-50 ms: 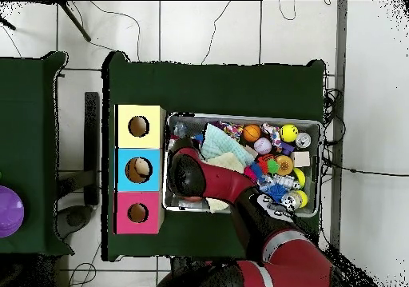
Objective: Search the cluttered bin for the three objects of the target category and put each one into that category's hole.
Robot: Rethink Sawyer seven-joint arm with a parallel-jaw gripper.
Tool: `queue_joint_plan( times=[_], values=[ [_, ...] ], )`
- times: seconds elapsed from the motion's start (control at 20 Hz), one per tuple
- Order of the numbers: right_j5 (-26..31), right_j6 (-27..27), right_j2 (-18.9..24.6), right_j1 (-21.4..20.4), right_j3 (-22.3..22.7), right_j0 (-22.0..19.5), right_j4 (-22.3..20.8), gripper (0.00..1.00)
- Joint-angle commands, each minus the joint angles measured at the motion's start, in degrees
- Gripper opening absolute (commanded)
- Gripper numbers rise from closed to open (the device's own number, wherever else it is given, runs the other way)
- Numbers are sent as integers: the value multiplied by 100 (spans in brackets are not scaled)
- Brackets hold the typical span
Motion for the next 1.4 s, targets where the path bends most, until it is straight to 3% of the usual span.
queue_joint_plan(
  times=[0.05, 0.35, 0.4, 1.0, 1.4],
  values=[
    [-98, 1264, 27, 352, 126, 101, 118, 100],
    [-314, 1408, -49, 310, 202, 173, 195, 100],
    [-315, 1425, -43, 315, 201, 173, 218, 0],
    [-347, 1417, -242, 283, 168, 372, 351, 0],
    [-156, 1368, -96, 173, 294, 154, 212, 0]
  ],
)
